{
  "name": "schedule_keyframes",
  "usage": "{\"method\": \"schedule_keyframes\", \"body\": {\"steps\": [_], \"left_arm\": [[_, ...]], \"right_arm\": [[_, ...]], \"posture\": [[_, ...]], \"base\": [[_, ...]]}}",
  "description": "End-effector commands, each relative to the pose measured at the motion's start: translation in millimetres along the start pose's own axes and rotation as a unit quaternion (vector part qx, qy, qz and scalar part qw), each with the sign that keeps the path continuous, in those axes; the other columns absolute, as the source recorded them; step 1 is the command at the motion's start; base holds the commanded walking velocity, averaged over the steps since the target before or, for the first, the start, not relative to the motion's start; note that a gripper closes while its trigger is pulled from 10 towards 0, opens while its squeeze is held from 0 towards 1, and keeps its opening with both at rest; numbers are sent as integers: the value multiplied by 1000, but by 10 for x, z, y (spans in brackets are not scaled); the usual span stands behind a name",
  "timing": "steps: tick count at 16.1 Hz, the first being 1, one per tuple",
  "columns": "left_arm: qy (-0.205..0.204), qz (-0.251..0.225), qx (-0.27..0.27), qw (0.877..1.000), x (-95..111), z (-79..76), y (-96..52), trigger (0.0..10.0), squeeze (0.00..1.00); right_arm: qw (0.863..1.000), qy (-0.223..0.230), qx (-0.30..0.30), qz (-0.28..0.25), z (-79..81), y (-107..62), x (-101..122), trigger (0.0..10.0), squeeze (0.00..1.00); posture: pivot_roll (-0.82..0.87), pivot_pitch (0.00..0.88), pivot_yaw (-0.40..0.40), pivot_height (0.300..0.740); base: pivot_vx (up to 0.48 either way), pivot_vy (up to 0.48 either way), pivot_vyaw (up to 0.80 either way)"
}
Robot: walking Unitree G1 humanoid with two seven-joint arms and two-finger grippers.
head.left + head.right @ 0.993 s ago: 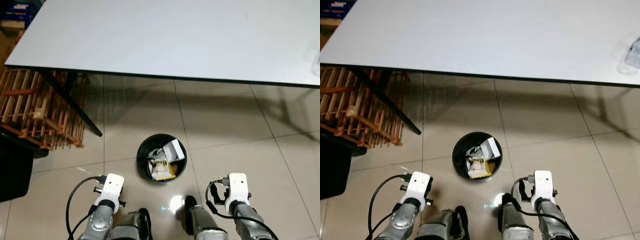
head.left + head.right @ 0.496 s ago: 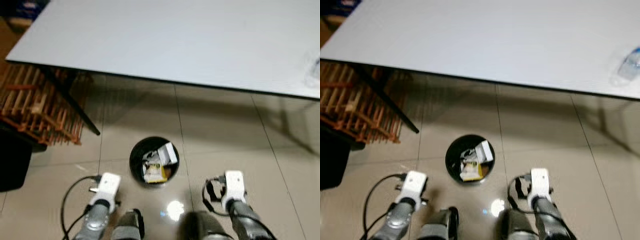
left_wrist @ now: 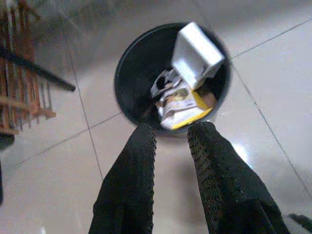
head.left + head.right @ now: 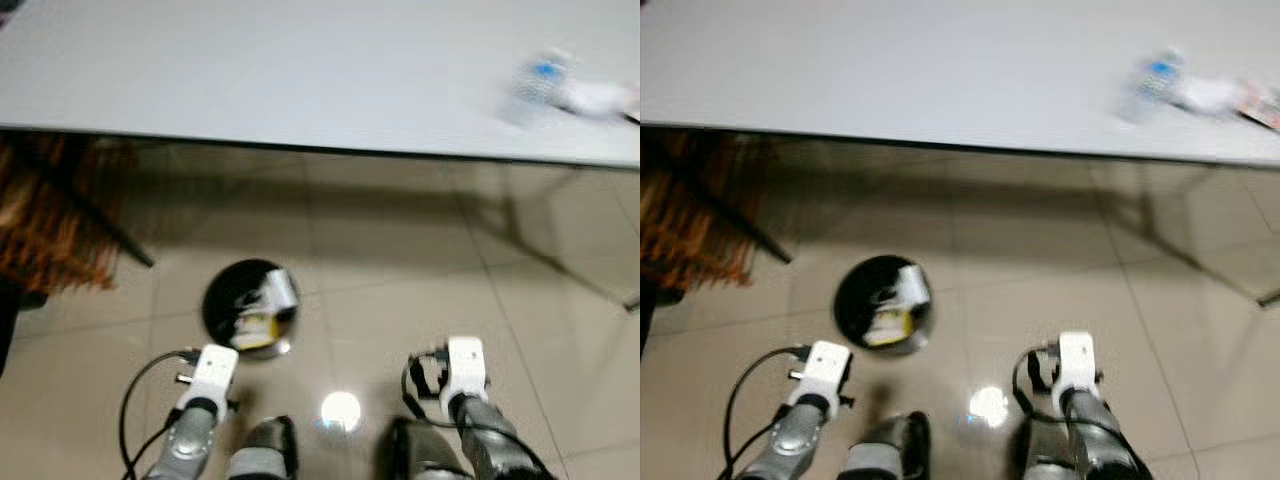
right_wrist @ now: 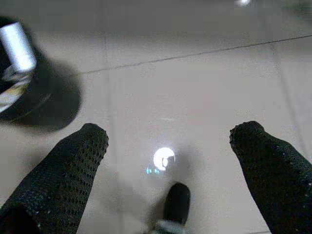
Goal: Picking trash to rubbish bin
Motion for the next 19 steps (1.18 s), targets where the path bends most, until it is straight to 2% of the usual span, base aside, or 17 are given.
{"method": "schedule_keyframes", "body": {"steps": [1, 5, 11, 13, 16, 19], "left_arm": [[-5, 17, -10, 1000, -112, -121, -53, 10000, 0], [-5, 17, -10, 1000, -104, -118, -46, 10000, 0], [-22, 9, -11, 1000, -52, -140, -28, 10000, 0], [-32, -5, -8, 999, 30, -132, 1, 10000, 0], [-35, -16, -9, 999, 129, -134, 46, 10000, 0], [-33, -15, -11, 999, 136, -138, 53, 10000, 0]], "right_arm": [[999, -4, -15, 28, -109, -84, -205, 10000, 0], [1000, -1, -15, 28, -105, -80, -199, 10000, 0], [999, -2, -16, 28, -114, -76, -191, 10000, 0], [1000, -2, -14, 28, -110, -74, -188, 10000, 0], [1000, -1, -13, 25, -105, -72, -177, 10000, 0], [1000, 0, -14, 23, -105, -71, -171, 10000, 0]], "posture": [[35, 290, 76, 740], [35, 295, 74, 740], [34, 300, 71, 740], [36, 301, 70, 740], [38, 302, 71, 740], [36, 302, 71, 740]], "base": [[0, -394, 0], [0, -361, 0], [0, 0, 0], [0, 0, 0], [0, 0, 0], [0, 0, 0]]}}
Point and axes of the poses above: a point about 5 cm out from each wrist's last joint towards the gripper, its own y axis pointing out of the wrist towards the gripper, its own x axis along the axis of the wrist's last joint, z = x × y, the point moved 6 cm from there along y, pointing out of the wrist towards the gripper, and after that the axes turned 6 degrees about -y, right-handed, at the moved point
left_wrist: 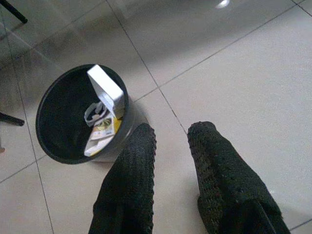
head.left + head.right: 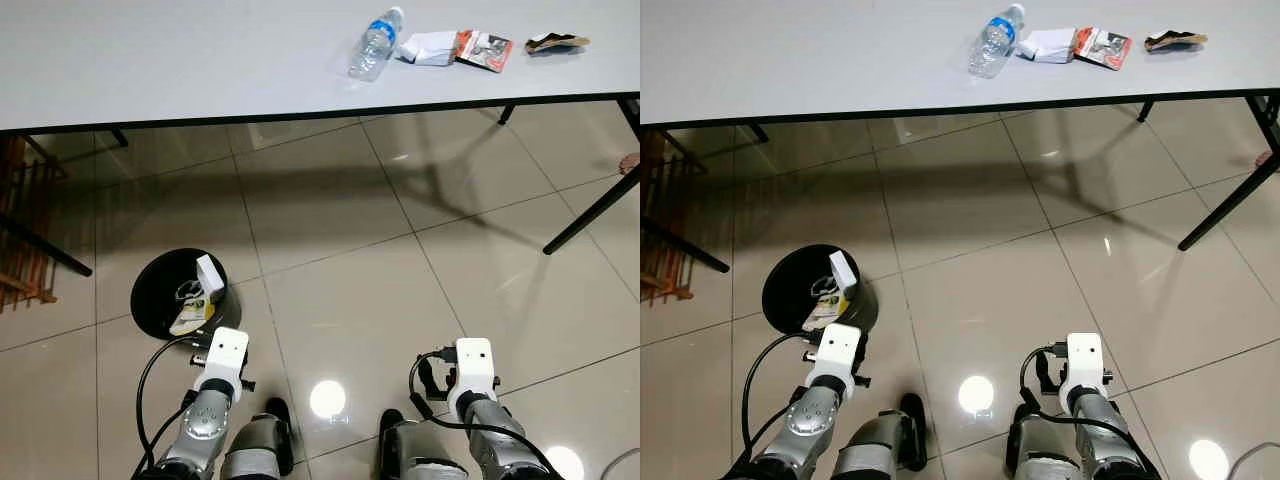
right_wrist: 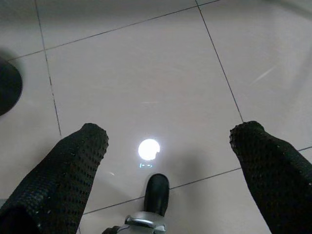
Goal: Picking trash to rubbish bin
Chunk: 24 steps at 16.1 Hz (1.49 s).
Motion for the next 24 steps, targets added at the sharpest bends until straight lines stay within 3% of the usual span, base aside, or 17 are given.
{"method": "schedule_keyframes", "body": {"steps": [1, 4, 5, 6, 7, 8, 11, 13, 17, 20, 21, 24], "left_arm": [[2, 19, -5, 1000, -128, -3, -56, 10000, 0], [-1, -50, -6, 999, 239, 6, 39, 10000, 0], [-1, -101, -2, 995, 522, 39, 82, 10000, 0], [-3, -136, 3, 991, 714, 69, 96, 10000, 0], [0, -149, 5, 989, 794, 83, 99, 10000, 0], [1, -193, 7, 981, 1062, 104, 93, 10000, 0], [9, -262, 12, 965, 1477, 133, 22, 10000, 0], [13, -319, 19, 947, 1848, 192, -101, 10000, 0], [12, -382, 27, 924, 2349, 270, -330, 10000, 0], [9, -400, 30, 916, 2511, 287, -430, 10000, 0], [7, -393, 22, 919, 2472, 264, -456, 10000, 0], [4, -366, 29, 930, 2350, 284, -415, 10000, 0]], "right_arm": [[1000, 3, -3, 15, -11, -43, -117, 10000, 0], [999, 1, -22, -38, -124, 14, 183, 10000, 0], [995, 1, -29, -99, -170, 46, 528, 10000, 0], [989, -3, -31, -142, -186, 49, 778, 10000, 0], [987, -1, -32, -159, -192, 43, 882, 10000, 0], [976, 3, -38, -214, -239, 5, 1217, 10000, 0], [956, 5, -53, -287, -311, -103, 1703, 10000, 0], [933, 9, -65, -354, -367, -297, 2141, 10000, 0], [893, 3, -92, -440, -491, -722, 2748, 10000, 0], [882, 0, -104, -459, -492, -871, 2900, 10000, 0], [885, -6, -96, -455, -421, -903, 2860, 10000, 0], [896, 4, -101, -432, -419, -861, 2743, 10000, 0]], "posture": [[36, 302, 71, 740], [36, 296, 76, 740], [35, 292, 78, 740], [29, 289, 78, 740], [29, 285, 77, 740], [31, 282, 79, 740], [31, 275, 80, 740], [32, 270, 81, 740], [33, 268, 84, 740], [31, 267, 87, 740], [38, 276, 91, 740], [39, 283, 89, 740]], "base": [[0, 0, 0], [0, 0, 0], [0, 0, 0], [0, 0, 0], [0, 0, 0], [0, 0, 0], [0, 0, 0], [0, 0, 0], [0, 0, 0], [0, 0, 0], [0, 0, 0], [0, 0, 0]]}}
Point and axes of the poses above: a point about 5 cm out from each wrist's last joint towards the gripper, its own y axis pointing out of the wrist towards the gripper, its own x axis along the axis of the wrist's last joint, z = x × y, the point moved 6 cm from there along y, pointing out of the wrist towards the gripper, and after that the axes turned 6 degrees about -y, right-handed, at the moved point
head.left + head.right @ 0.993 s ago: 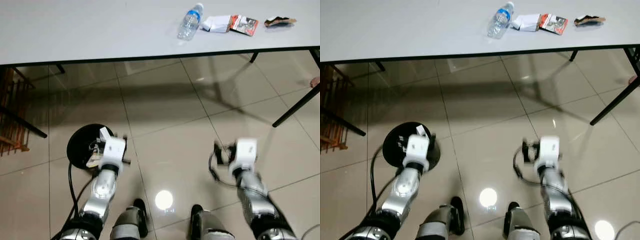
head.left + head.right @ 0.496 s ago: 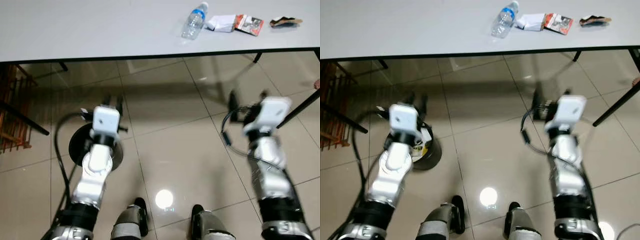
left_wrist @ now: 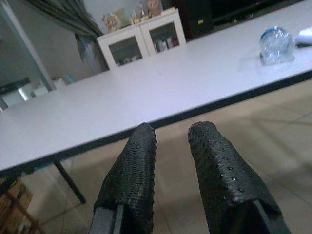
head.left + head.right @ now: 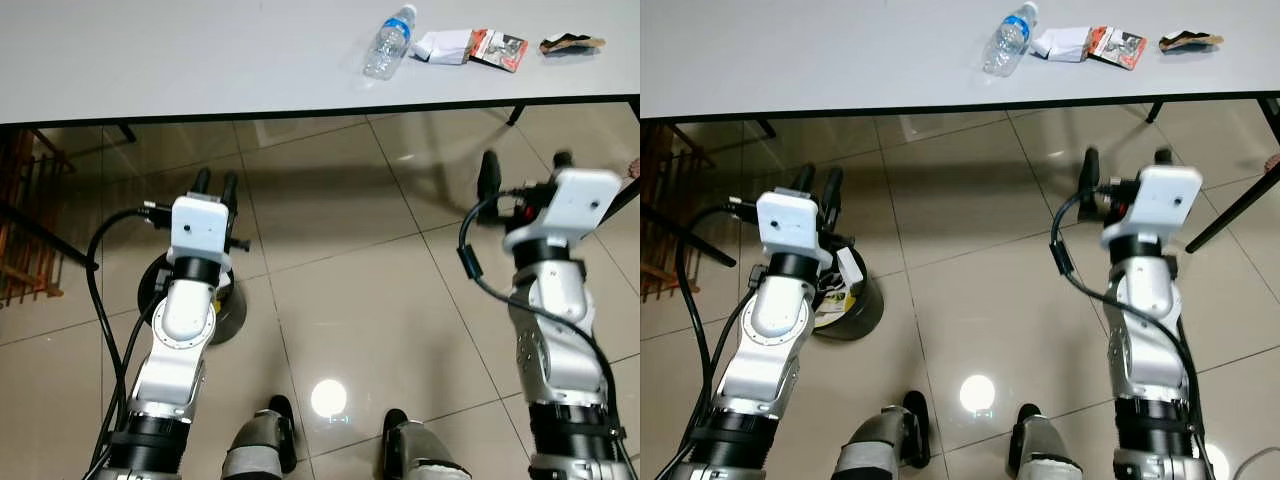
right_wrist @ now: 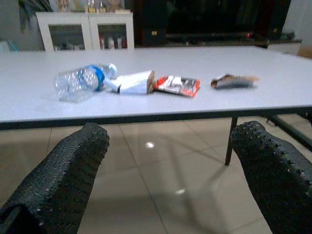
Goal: Picking trash to rubbish bin
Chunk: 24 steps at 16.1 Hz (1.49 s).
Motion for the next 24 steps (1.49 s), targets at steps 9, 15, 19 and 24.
{"method": "schedule_keyframes", "body": {"steps": [9, 15, 19, 24], "left_arm": [[-10, 17, 3, 1000, 8, -8, 6, 10000, 0], [-14, 17, -1, 1000, 17, -31, 17, 10000, 0], [-15, 15, -5, 1000, 40, -57, 30, 10000, 0], [-16, 14, -8, 1000, 56, -70, 45, 10000, 0]], "right_arm": [[1000, 8, 1, 28, 80, -10, -38, 10000, 0], [1000, 9, 3, 29, 100, -6, -32, 10000, 0], [1000, 11, 2, 29, 107, -8, -28, 10000, 0], [1000, 13, 0, 29, 105, -4, -25, 10000, 0]], "posture": [[50, 300, 93, 740], [49, 301, 96, 740], [49, 302, 97, 740], [49, 302, 98, 740]], "base": [[273, 0, 0], [393, 0, 0], [391, 0, 0], [390, 0, 0]]}}
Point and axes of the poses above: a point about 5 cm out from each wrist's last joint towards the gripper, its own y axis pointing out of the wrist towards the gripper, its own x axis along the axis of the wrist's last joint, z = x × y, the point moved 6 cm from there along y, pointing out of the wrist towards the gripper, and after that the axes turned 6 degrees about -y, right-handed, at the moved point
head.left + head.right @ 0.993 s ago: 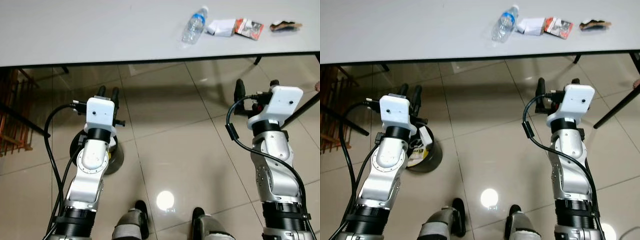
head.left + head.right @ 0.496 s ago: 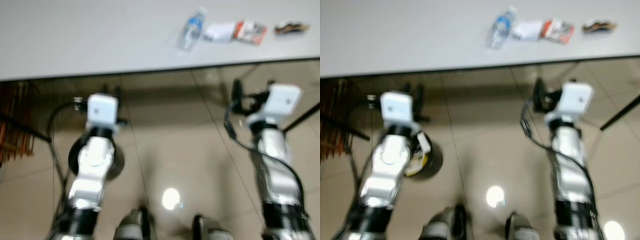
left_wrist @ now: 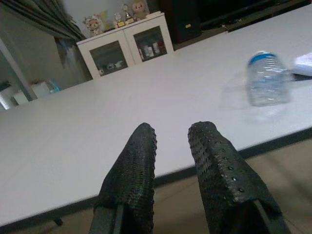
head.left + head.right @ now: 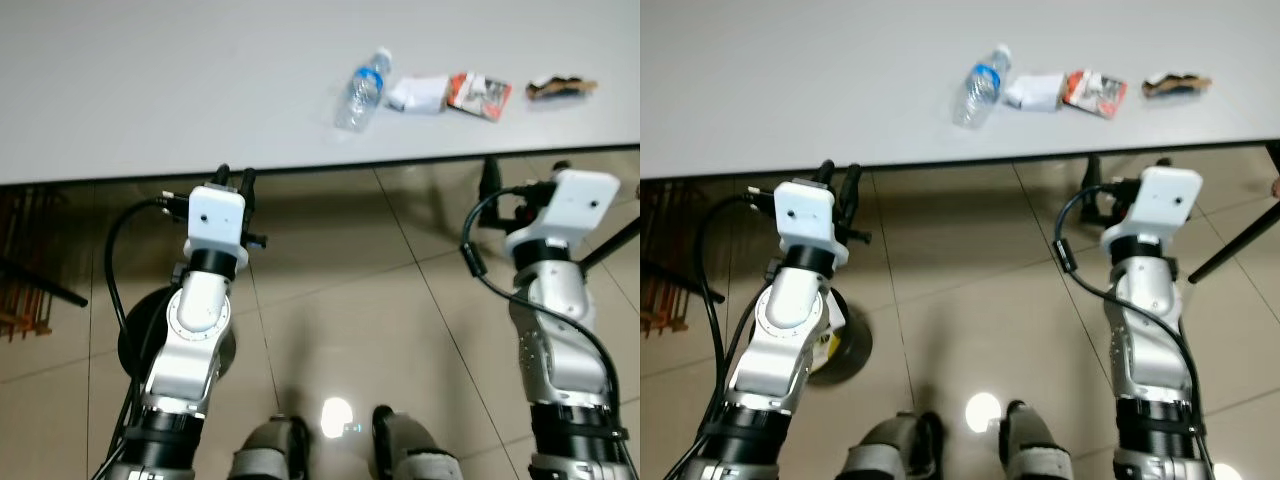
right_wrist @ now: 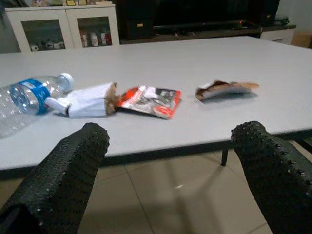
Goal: Picking trash to rubbish bin
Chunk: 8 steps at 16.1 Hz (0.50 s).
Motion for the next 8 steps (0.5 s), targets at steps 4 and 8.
{"method": "schedule_keyframes", "body": {"steps": [4, 8], "left_arm": [[5, 12, 8, 1000, -50, 92, -36, 10000, 0], [5, 14, 6, 1000, -65, 81, -36, 10000, 0]], "right_arm": [[1000, 7, 11, 6, 106, -25, -21, 10000, 0], [1000, 16, 15, 12, 125, -23, -45, 10000, 0]], "posture": [[50, 301, 98, 740], [49, 297, 96, 740]], "base": [[383, 0, 0], [379, 0, -169]]}}
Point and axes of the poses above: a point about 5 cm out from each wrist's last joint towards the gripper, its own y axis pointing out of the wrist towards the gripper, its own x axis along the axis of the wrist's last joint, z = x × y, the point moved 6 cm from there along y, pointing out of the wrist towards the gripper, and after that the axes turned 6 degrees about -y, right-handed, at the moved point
